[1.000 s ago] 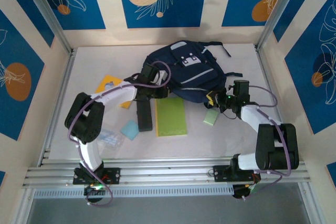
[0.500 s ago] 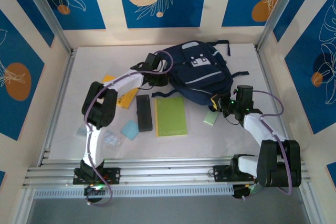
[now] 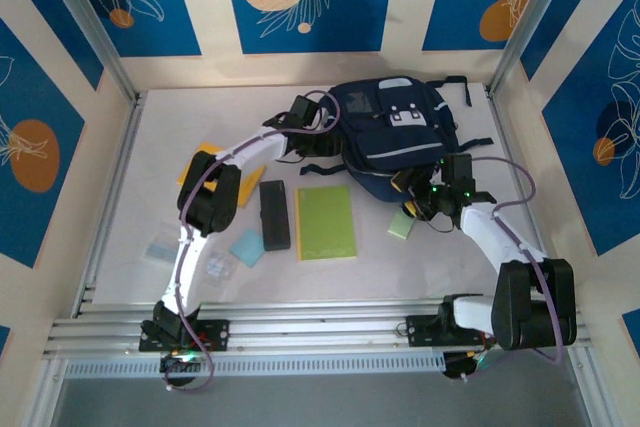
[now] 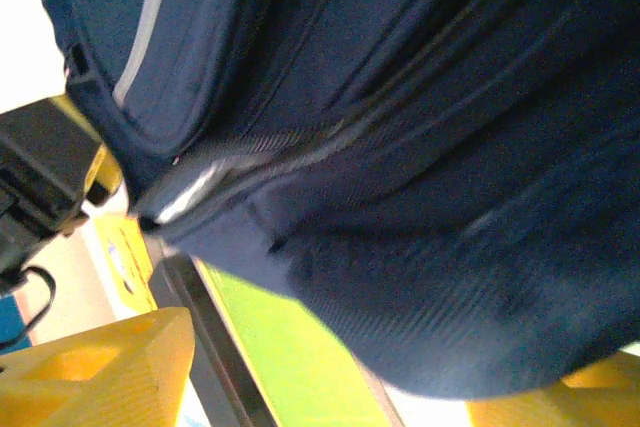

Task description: Pack books, pencil case, and school supplies into a backpack

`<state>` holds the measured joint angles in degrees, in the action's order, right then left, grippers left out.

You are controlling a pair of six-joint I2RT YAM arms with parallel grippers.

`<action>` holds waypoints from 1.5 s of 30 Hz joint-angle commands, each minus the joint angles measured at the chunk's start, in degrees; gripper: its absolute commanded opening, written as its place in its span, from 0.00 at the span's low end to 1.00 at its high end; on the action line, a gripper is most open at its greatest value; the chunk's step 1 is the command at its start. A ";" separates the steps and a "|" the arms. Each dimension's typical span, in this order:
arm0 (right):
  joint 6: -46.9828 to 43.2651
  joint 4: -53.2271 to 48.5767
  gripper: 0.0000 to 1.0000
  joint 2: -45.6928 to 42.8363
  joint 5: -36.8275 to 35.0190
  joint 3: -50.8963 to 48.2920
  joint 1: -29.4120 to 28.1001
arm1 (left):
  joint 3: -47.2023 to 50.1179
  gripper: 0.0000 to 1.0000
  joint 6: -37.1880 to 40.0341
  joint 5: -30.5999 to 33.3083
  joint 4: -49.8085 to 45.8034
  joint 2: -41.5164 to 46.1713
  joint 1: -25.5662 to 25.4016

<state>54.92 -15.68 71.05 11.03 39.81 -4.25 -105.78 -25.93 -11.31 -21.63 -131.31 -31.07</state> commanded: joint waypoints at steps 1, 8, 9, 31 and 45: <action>-8.29 -9.77 0.70 -1.37 -0.42 4.30 -4.52 | 6.17 0.74 1.56 1.82 -0.45 7.70 0.48; -12.16 -13.50 0.70 3.75 0.29 9.22 -15.76 | 23.50 0.84 1.98 5.38 1.67 23.38 0.58; -12.66 -13.56 0.70 5.38 0.18 10.09 -17.24 | 25.75 0.84 1.86 5.76 1.68 25.73 0.57; -17.85 -11.51 0.51 27.14 -7.78 17.57 -26.44 | 53.37 0.29 -11.57 -2.55 12.23 38.96 -8.34; -14.56 -6.67 0.45 23.28 1.51 15.06 -26.82 | 55.68 0.23 -13.43 -1.94 15.39 30.76 -9.18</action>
<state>38.98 -23.70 97.49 7.57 55.72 -30.79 -50.98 -38.54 -12.86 -6.85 -98.65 -39.68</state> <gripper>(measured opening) 0.452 0.233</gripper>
